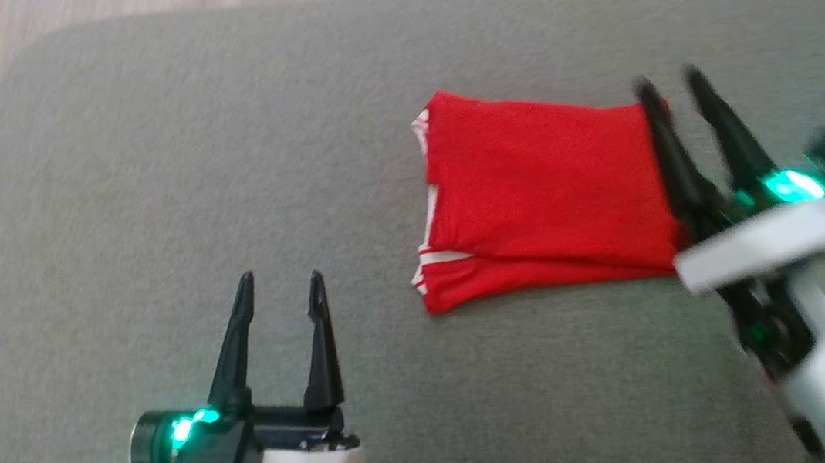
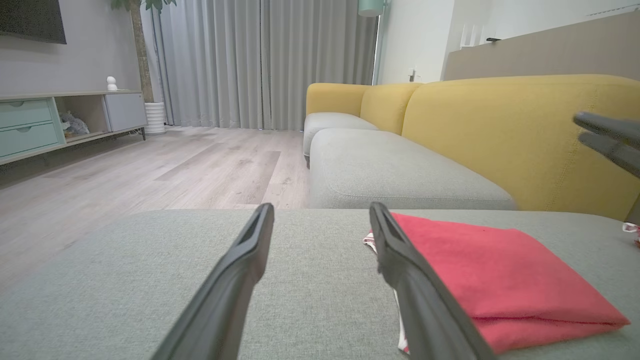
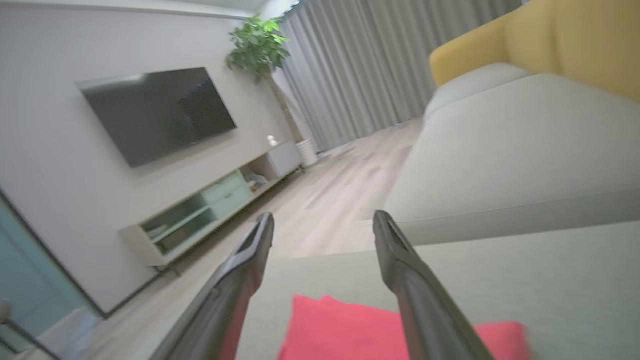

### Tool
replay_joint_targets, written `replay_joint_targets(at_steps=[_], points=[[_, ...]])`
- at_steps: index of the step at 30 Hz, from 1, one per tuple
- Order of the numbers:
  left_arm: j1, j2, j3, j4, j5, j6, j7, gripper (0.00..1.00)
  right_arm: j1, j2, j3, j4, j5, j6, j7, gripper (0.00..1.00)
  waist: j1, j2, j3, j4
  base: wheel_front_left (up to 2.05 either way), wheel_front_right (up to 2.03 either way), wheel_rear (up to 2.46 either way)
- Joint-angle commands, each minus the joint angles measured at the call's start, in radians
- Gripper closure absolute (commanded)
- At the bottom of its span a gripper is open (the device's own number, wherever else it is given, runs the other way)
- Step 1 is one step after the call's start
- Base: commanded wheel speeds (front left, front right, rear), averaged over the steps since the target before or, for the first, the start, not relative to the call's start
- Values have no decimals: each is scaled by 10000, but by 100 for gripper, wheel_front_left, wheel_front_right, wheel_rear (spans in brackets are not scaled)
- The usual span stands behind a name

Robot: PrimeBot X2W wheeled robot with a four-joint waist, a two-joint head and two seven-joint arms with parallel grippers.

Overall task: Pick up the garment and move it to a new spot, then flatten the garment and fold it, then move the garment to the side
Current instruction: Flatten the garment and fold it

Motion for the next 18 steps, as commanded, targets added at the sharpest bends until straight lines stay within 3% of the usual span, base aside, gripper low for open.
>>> replay_joint_targets(at_steps=[1, 5, 7, 13, 18], points=[[27, -37, 475, -283, 85, -50, -49, 0, 572, -357, -57, -478, -310, -7, -402, 0, 0, 0, -413, -390, 0, 0, 0], [443, -37, 790, -261, 80, -139, -49, 0, 1953, -971, -593, -361, -1417, -7, -952, 0, 0, 0, -940, -776, 0, 0, 0], [534, -37, 833, -254, 85, -172, -49, 0, 2205, -981, -681, -284, -1737, -7, -980, 0, 0, 0, -1043, -821, 0, 0, 0], [1187, -37, 1066, -223, 7, -498, -49, 0, 3834, -65, -1814, -833, -3931, -7, -998, 0, 0, 0, -1704, -919, 0, 0, 0], [1687, -37, 1372, -127, 74, -465, -49, 0, 4811, 761, -2107, -968, -4781, -7, -1000, 0, 0, 0, -2060, -977, 0, 0, 0]])
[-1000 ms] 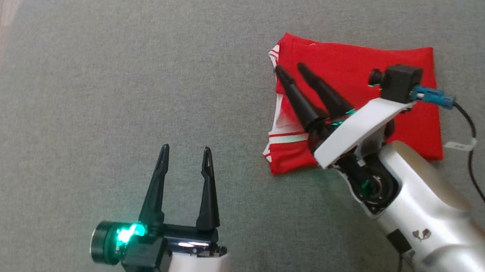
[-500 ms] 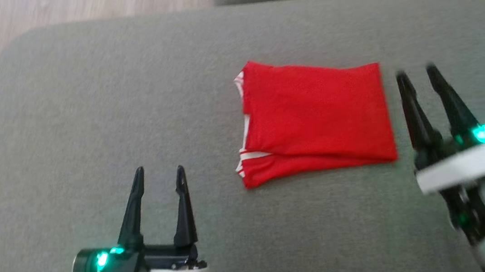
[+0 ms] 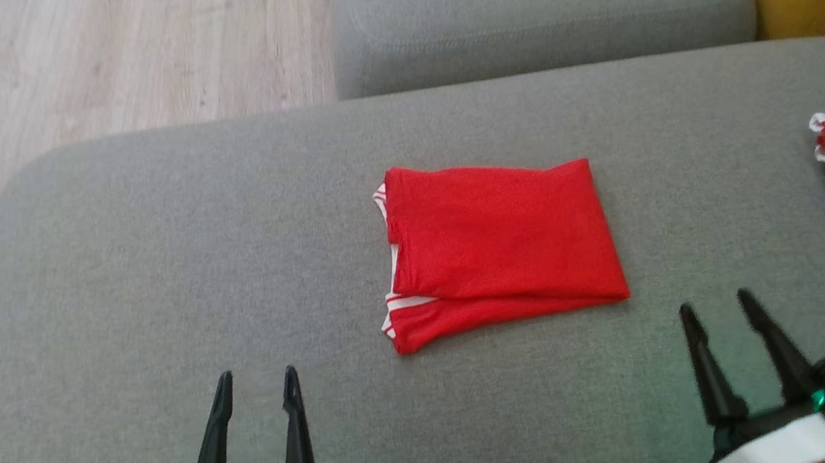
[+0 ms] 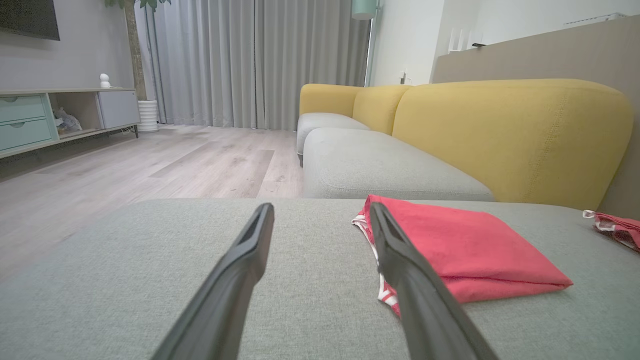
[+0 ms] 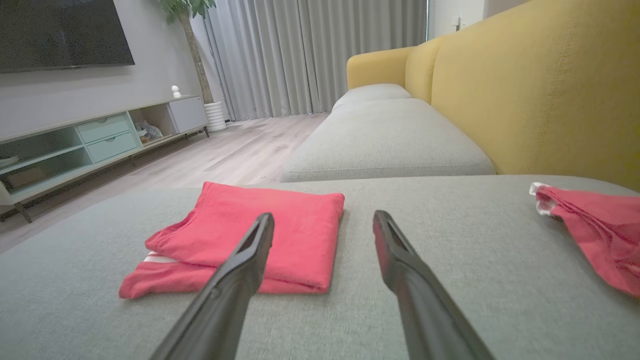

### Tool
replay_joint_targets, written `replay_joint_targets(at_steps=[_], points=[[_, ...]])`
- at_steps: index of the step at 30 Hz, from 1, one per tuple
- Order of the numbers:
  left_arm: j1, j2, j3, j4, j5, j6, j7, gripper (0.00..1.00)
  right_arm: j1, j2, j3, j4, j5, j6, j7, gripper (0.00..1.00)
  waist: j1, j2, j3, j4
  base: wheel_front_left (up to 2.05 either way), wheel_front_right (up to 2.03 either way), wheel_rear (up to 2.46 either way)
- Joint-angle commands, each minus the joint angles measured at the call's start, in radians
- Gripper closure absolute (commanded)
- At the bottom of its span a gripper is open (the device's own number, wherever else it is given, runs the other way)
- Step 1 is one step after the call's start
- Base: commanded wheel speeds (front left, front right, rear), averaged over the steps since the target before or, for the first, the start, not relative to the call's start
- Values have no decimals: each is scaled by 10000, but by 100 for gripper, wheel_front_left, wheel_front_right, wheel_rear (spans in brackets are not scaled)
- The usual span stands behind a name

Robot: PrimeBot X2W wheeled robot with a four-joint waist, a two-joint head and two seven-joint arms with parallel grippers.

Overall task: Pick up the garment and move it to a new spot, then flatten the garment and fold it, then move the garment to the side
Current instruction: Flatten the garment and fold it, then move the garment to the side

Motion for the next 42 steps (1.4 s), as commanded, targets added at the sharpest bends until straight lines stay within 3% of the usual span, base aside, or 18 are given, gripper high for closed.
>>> replay_joint_targets(at_steps=[1, 33, 42], points=[[-237, -43, 408, -289, 71, 56, -51, 0, -284, -78, 182, -328, -111, -7, -107, 0, 2, -1, -125, -44, 0, 0, 0], [19, -43, 543, -148, 41, 149, -51, 0, -129, 274, 80, 1, -572, -7, -108, 0, 2, -1, -165, -73, 0, 0, 0], [-87, -43, 414, -600, -431, -69, -51, 0, -667, 265, 305, 916, -285, -7, -108, 0, 2, -1, 311, 211, 0, 0, 0]])
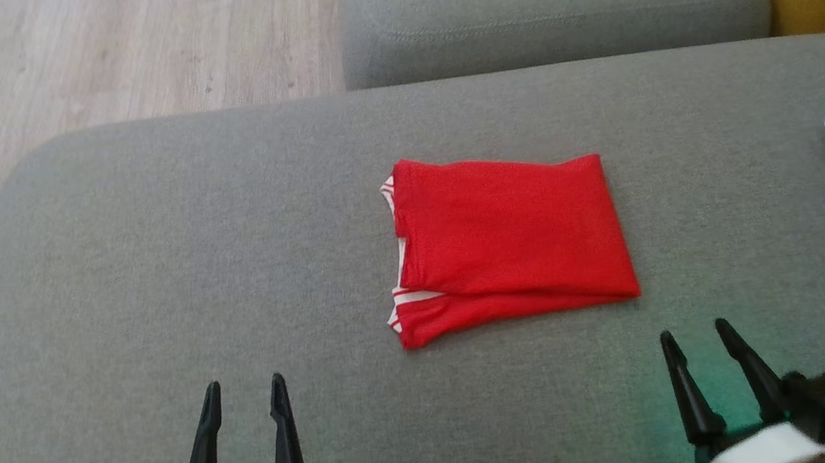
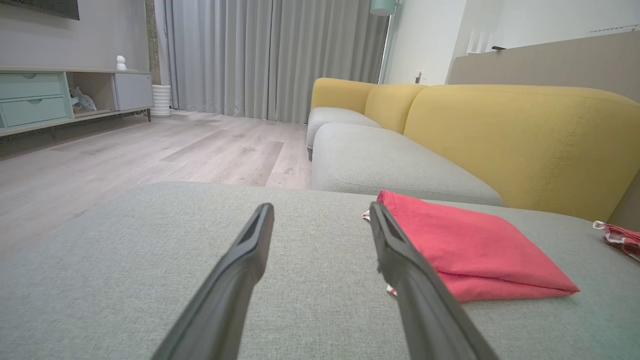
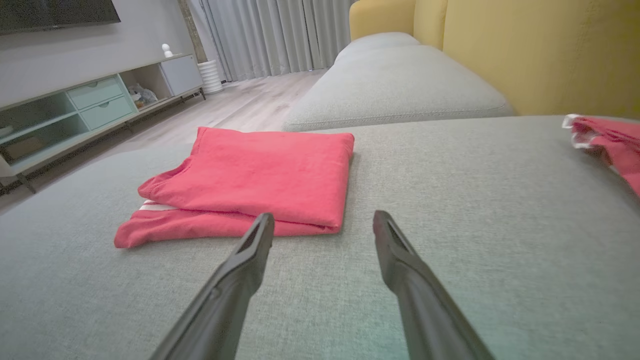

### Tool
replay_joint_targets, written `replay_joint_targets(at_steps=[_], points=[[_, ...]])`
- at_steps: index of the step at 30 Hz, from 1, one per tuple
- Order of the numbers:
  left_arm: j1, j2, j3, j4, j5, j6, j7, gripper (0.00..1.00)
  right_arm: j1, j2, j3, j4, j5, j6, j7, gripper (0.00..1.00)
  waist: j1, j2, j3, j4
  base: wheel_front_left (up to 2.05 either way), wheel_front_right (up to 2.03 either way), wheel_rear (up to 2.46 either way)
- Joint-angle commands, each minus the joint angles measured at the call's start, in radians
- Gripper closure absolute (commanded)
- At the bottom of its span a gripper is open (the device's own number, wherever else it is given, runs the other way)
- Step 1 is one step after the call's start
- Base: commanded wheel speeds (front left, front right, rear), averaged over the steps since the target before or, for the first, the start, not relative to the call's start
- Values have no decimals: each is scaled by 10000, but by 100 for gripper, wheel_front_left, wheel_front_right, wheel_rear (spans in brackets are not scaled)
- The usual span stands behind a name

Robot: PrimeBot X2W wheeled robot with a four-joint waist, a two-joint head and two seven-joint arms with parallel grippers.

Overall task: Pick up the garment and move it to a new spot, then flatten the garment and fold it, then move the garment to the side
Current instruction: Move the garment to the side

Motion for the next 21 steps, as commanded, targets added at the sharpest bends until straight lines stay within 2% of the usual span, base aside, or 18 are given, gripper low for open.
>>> replay_joint_targets(at_steps=[1, 6, 13, 21], points=[[-480, -45, 228, -432, 0, -45, -51, 0, -744, -103, 291, -110, 155, -7, -108, 0, 0, 0, 194, 124, 0, 0, 0], [-703, -45, -12, -578, 51, -213, -51, 0, -1911, -101, 341, 1324, 1239, -7, -16, 0, 0, 0, 717, 434, 0, 0, 0], [-1214, -45, -387, -421, 247, -23, -51, 0, -3996, -513, 599, 2776, 3273, -7, 1541, 0, 0, 0, 1505, 933, 0, 0, 0], [-1534, -45, -758, -265, 175, 226, -51, 0, -5276, -1118, 331, 4156, 4400, -7, 2451, 0, 0, 0, 1864, 1360, 0, 0, 0]])
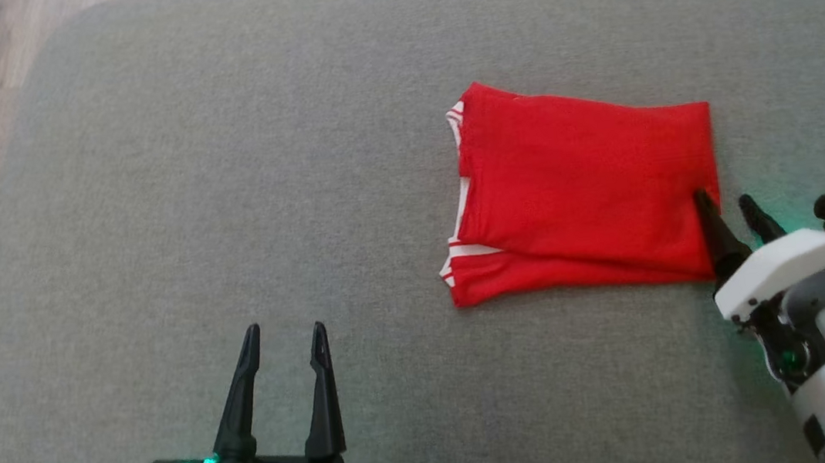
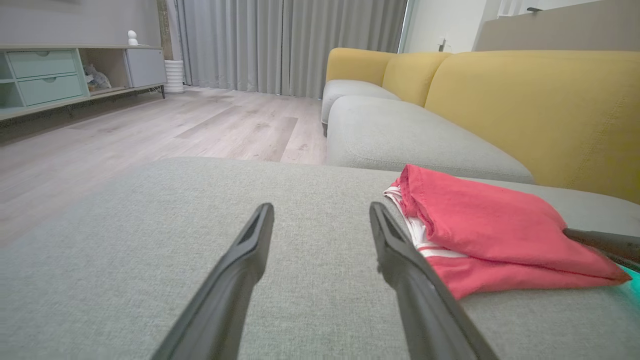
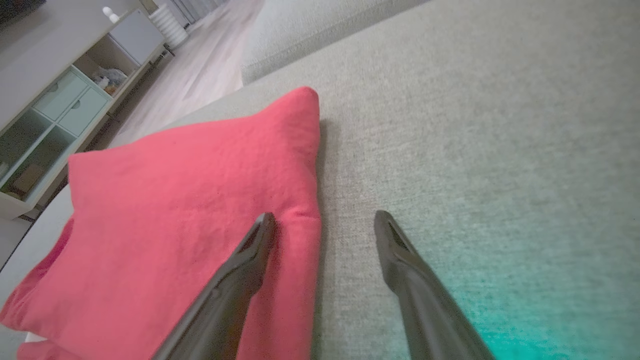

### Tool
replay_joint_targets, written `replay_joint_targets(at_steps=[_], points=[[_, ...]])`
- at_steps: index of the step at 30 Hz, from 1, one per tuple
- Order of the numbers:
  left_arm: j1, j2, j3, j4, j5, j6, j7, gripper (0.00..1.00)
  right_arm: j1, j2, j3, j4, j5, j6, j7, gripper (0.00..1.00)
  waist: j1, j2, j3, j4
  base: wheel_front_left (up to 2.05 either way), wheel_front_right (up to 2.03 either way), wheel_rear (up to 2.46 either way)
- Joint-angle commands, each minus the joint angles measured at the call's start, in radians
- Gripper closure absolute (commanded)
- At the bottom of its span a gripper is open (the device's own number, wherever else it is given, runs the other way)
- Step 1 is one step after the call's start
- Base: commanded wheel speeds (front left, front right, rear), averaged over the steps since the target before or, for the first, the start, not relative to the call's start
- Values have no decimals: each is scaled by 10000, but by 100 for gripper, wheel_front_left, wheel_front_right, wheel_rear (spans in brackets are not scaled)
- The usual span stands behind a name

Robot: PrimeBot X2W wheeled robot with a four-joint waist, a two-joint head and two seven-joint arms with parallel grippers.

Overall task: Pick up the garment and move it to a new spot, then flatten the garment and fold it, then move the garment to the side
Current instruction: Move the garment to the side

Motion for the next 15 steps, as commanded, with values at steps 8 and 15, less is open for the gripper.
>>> replay_joint_targets(at_steps=[8, 15], points=[[-432, -41, 173, -215, -57, 303, -51, 0, -386, -457, 940, -303, 930, -7, 640, 100, -2, 0, 64, -111, 0, 0, 0], [-574, -41, 294, -333, 3, 326, -51, 0, -637, -1421, 1383, -794, 643, -7, 461, 100, -2, 0, 347, -984, 0, 0, 0]])
